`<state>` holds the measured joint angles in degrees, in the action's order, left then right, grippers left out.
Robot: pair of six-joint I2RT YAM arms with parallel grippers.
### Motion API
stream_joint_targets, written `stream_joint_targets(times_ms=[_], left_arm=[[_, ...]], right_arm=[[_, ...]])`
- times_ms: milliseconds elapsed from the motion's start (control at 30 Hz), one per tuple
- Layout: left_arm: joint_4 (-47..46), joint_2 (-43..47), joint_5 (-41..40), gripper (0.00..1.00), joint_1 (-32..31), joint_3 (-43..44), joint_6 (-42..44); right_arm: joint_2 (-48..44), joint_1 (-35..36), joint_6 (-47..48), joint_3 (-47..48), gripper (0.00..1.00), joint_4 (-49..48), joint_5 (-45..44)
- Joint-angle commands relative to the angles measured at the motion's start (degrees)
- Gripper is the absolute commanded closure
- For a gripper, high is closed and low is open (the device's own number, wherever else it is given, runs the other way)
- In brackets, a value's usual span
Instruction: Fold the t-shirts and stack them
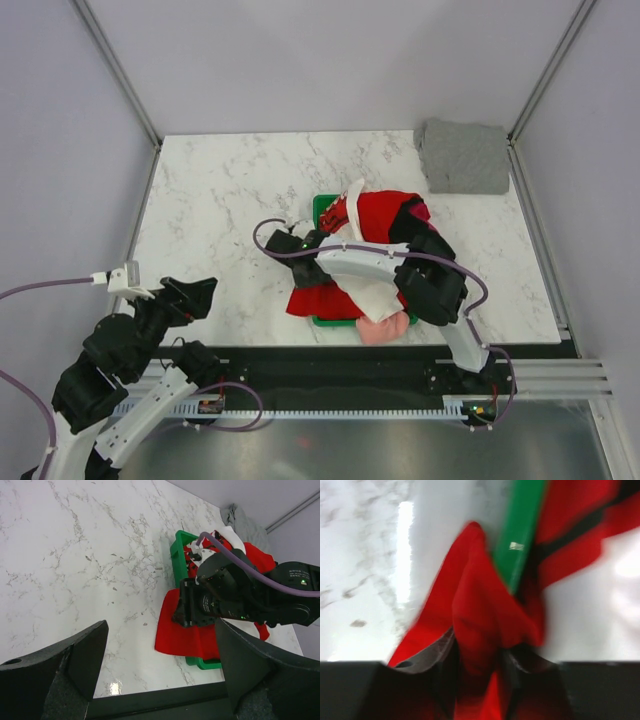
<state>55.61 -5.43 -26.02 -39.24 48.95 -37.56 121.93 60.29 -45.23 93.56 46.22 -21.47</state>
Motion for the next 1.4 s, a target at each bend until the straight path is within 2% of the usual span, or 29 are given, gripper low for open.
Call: stream_joint_targets(times_ms=[0,33,67,133,200,233,267,333,367,400,467,600,733,767,800,833,867,900,1000,1067,1167,1200,1267,1300,1367], left_arm=[[-1.56,0.16,-1.66,0.06,0.22,-0.26,-1.9],[-1.65,0.07,-1.66,0.06,0.22,-0.17,-1.99],[-1.65,0.07,-1.66,0.06,0.22,-0.17,-1.82],[-1.74,-0.19,-1.49,0.06,0.22,-0.34,-1.81],[-1.74,-0.28,-1.49,0.06,0.22,-0.26,-1.9],[-1.74,-0.19,-1.49,0.06,0.31,-0.26,-1.81],[-1.74,-0.28,-1.49,0.06,0.31,-0.26,-1.73],[-1.74,-0.37,-1.66,0.07,0.22,-0.26,-1.64],[-1.74,-0.63,-1.66,0.07,0.39,-0.26,-1.64],[-1.74,-0.81,-1.75,0.07,0.4,-0.26,-1.46],[-1.74,-1.68,-1.58,0.07,0.48,-0.17,-1.29],[-1.74,-2.3,-1.49,0.07,0.57,0.01,-1.2],[-1.74,-0.2,-1.84,0.07,0.57,-0.34,-1.64],[-1.74,0.15,-2.1,0.07,0.57,-0.43,-1.73],[-1.74,0.42,-2.02,0.07,0.57,-0.35,-1.73],[-1.65,0.25,-2.1,0.07,0.57,-0.43,-1.73],[-1.74,0.16,-2.02,0.07,0.57,-0.26,-1.73],[-1.74,-0.54,-1.84,0.07,0.57,-0.26,-1.64],[-1.74,-0.98,-1.66,0.08,0.57,-0.08,-1.46],[-1.65,-0.72,-1.84,0.08,0.57,-0.26,-1.55],[-1.74,-0.46,-2.01,0.08,0.75,-0.26,-1.55],[-1.65,-0.54,-2.02,0.08,0.75,-0.34,-1.55],[-1.65,-0.81,-1.93,0.08,0.92,-0.26,-1.55],[-1.74,-0.98,-1.93,0.08,0.92,-0.26,-1.55],[-1.65,-0.46,-2.1,0.08,1.01,-0.26,-1.64]], right_arm=[[-2.21,-2.62,-1.34,-5.03,0.66,-1.56,-1.55],[-3.61,-3.59,-1.96,-7.49,0.76,-2.26,-1.99],[-7.37,-4.56,-3.1,-13.69,0.81,-3.05,-1.91],[-12.74,-7.89,-4.25,-21.1,0.81,-4.46,-2.78],[-22.23,-10.88,-5.56,-35.22,0.79,-6.14,-3.83],[-25.57,-11.77,-6.52,-35.29,0.78,-5.96,-3.84],[-32.56,-12.91,-7.23,-40.94,0.75,-5.7,-3.93],[-39.63,-15.19,-10.3,-45.81,0.82,-4.65,-5.32],[-46.1,-15.29,-11.53,-49.05,0.85,-2.99,-6.46],[-48.95,-15.12,-13.46,-50.13,1.0,-2.54,-6.13],[-53.26,-13.98,-14.96,-51.63,1.0,-2.89,-4.9],[-54.33,-10.37,-20.59,-49.79,1.0,4.22,-8.14],[-61.36,-14.13,-19.55,-51.55,1.0,5.38,-10.69],[-63.37,-15.19,-17.54,-51.37,0.98,5.72,-11.04],[-63.92,-18.25,-17.17,-51.02,0.78,6.86,-11.48],[-64.18,-20.02,-16.47,-50.58,0.53,8.52,-11.57],[-64.62,-21.87,-14.47,-49.97,0.22,9.24,-11.66],[-64.97,-25.45,-13.4,-49.7,0.02,10.11,-11.66],[-65.5,-26.72,-8.67,-46.2,0.02,11.44,-11.31],[-63.06,-25.85,-6.81,-41.98,0.02,11.53,-7.99],[-56.32,-15.51,-9.42,-34.71,0.02,11.88,-9.28],[-53.58,-8.33,-10.83,-32.32,0.02,12.4,-11.46],[-44.99,-3.01,-14.17,-25.73,0.02,13.11,-12.19],[-42.5,0.32,-15.23,-24.75,0.02,12.67,-11.14],[-38.45,1.32,-15.59,-27.09,0.02,5.32,-6.32]])
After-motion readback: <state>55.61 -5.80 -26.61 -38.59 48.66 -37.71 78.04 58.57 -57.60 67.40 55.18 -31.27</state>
